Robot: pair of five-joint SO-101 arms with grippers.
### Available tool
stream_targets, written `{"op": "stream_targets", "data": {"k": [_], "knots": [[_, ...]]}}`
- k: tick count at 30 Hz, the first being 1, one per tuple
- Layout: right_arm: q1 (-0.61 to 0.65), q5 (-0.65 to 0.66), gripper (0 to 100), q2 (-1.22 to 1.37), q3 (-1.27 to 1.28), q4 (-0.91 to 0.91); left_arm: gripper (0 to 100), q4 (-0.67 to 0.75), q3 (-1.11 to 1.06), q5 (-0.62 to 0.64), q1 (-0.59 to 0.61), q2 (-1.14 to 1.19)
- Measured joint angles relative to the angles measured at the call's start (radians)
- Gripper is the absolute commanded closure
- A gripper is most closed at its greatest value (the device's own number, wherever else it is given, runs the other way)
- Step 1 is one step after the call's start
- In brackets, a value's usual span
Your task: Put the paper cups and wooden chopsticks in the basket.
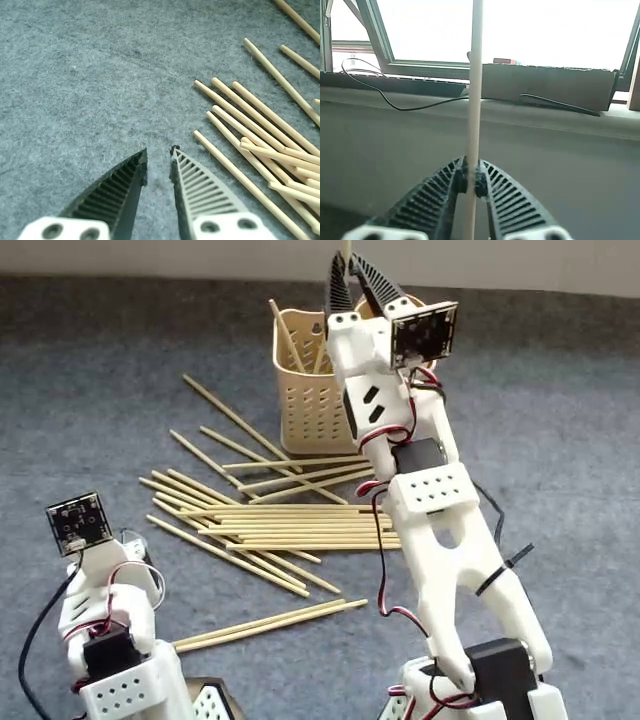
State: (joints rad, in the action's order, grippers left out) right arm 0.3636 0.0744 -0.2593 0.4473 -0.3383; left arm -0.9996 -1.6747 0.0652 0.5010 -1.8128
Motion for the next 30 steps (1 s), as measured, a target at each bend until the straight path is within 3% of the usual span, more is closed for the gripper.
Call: {"op": "stream_targets", "data": {"k": [4, 16, 30], "knots": [[0.002, 0.000, 90.9, 0.000, 0.000, 0.000, 91, 0.000, 0.000, 0.000, 0.000, 0.000], [-0.011, 0.000, 94.3, -0.005, 0.000, 0.074, 91, 0.000, 0.000, 0.000, 0.000, 0.000], [0.034, 0.000, 94.3, -0.442, 0.000, 0.850, 90, 0.000, 0.000, 0.000, 0.000, 0.000]]}}
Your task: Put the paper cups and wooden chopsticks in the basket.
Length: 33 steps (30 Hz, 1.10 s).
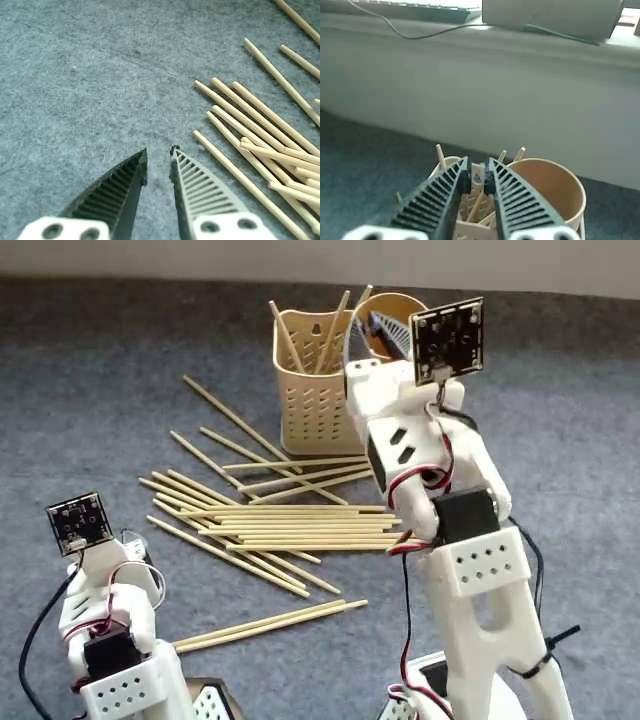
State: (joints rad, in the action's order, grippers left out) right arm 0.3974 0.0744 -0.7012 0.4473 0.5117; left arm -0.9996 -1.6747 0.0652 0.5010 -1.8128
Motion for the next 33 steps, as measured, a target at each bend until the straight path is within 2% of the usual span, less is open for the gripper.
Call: {"op": "stream_targets", "data": {"k": [3, 10, 17, 21, 33], "knots": [[0.058, 0.002, 94.3, -0.043, 0.000, 0.155, 90, 0.000, 0.000, 0.000, 0.000, 0.000], [0.259, 0.135, 94.3, -0.055, 0.035, 0.443, 91, 0.000, 0.000, 0.000, 0.000, 0.000], [0.405, 0.146, 94.3, -0.055, 0.221, 0.459, 91, 0.000, 0.000, 0.000, 0.000, 0.000], [0.460, 0.210, 94.3, -0.035, 0.279, 0.459, 91, 0.000, 0.000, 0.000, 0.000, 0.000], [0.474, 0.325, 94.3, 0.480, 0.203, 0.462, 91, 0.000, 0.000, 0.000, 0.000, 0.000]]}}
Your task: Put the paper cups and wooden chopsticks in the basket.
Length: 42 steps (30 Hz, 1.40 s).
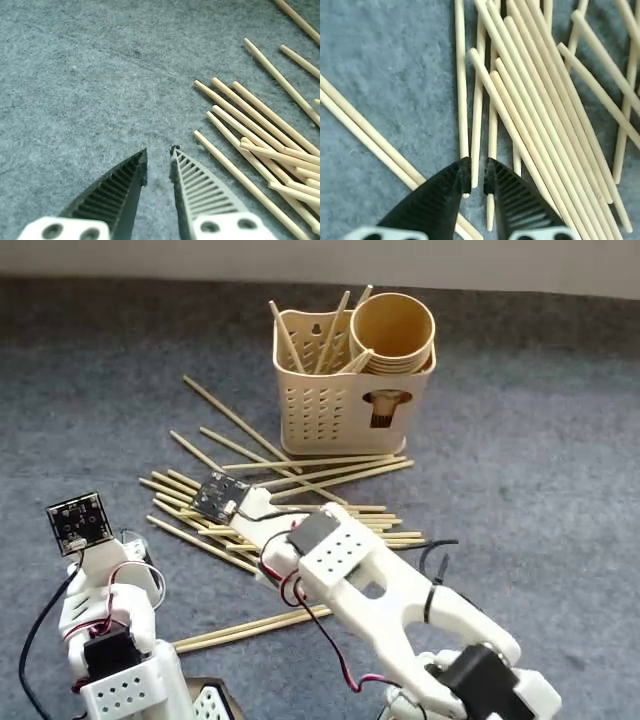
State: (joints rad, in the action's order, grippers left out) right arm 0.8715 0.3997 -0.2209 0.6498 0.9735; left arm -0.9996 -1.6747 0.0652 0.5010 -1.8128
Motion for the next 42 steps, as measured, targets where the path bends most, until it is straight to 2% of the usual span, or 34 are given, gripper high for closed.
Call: {"op": "stream_targets", "data": {"k": [8, 20, 26, 35, 42], "knots": [[-0.006, 0.040, 94.3, 0.186, -0.144, -0.002, 91, 0.000, 0.000, 0.000, 0.000, 0.000], [-0.040, 0.087, 94.3, 0.322, -0.160, -0.003, 91, 0.000, 0.000, 0.000, 0.000, 0.000], [-0.048, 0.094, 94.3, 0.324, -0.161, -0.005, 91, 0.000, 0.000, 0.000, 0.000, 0.000], [-0.057, 0.101, 94.3, 0.181, -0.161, -0.005, 91, 0.000, 0.000, 0.000, 0.000, 0.000], [-0.084, 0.101, 94.3, 0.241, -0.161, -0.063, 91, 0.000, 0.000, 0.000, 0.000, 0.000]]}}
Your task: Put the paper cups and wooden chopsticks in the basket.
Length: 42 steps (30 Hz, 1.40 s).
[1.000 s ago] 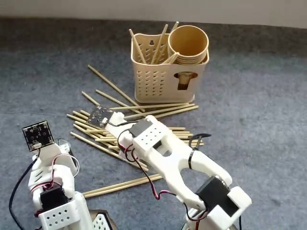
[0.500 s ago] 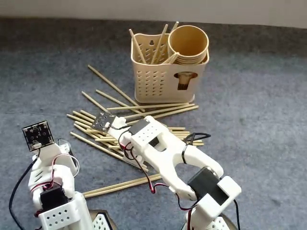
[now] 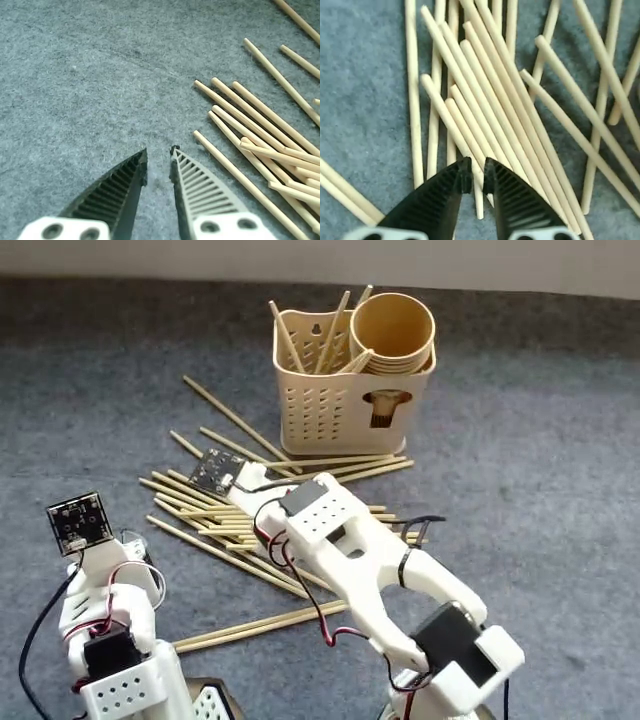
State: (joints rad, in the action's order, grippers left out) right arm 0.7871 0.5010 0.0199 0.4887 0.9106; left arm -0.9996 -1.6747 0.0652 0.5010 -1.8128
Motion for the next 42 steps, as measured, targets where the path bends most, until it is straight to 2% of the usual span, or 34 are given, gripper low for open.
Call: {"op": "stream_targets", "data": {"k": [15, 22, 27, 31, 42], "knots": [[-0.005, 0.005, 94.3, 0.080, -0.021, -0.002, 91, 0.000, 0.000, 0.000, 0.000, 0.000], [0.035, 0.060, 94.3, 0.107, -0.023, 0.080, 91, 0.000, 0.000, 0.000, 0.000, 0.000], [0.035, 0.063, 94.5, 0.107, -0.023, 0.084, 91, 0.000, 0.000, 0.000, 0.000, 0.000], [0.037, 0.063, 99.4, 0.107, -0.023, 0.084, 91, 0.000, 0.000, 0.000, 0.000, 0.000], [0.023, 0.063, 99.4, 0.009, -0.021, 0.124, 91, 0.000, 0.000, 0.000, 0.000, 0.000]]}}
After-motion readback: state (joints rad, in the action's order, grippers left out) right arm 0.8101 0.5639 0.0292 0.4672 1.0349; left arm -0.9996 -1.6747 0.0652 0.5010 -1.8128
